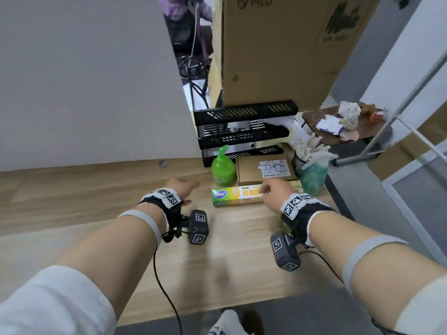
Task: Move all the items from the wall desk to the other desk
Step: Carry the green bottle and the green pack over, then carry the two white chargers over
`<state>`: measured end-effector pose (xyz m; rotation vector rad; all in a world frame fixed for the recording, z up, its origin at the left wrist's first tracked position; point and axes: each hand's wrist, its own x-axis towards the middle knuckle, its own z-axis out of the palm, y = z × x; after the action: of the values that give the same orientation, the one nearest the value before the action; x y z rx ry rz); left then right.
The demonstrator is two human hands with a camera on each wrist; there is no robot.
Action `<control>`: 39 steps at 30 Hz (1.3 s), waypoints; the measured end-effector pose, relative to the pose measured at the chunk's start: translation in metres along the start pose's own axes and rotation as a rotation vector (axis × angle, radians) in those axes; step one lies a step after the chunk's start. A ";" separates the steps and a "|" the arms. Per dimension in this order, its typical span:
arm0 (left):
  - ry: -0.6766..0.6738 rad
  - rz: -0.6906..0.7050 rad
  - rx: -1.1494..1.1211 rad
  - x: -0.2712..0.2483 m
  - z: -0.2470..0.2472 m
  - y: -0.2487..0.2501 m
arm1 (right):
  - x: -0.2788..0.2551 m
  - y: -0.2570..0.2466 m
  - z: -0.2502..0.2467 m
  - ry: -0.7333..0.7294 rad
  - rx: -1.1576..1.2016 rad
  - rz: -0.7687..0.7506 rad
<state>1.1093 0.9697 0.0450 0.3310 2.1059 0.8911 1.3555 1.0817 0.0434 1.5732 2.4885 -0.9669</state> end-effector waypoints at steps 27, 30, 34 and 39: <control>0.785 0.178 -0.765 -0.183 -0.649 -0.335 | -0.210 -0.695 0.324 -0.421 0.194 -0.827; 0.813 0.146 -0.805 -0.188 -0.693 -0.373 | -0.227 -0.743 0.362 -0.460 0.161 -0.843; 0.832 0.113 -0.842 -0.185 -0.746 -0.413 | -0.236 -0.804 0.413 -0.501 0.136 -0.848; 0.881 0.072 -0.842 -0.167 -0.823 -0.458 | -0.239 -0.886 0.484 -0.571 0.129 -0.858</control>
<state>0.6164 0.1599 0.1734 -0.5258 2.1829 2.1225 0.6004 0.3798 0.1627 0.0832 2.6349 -1.3999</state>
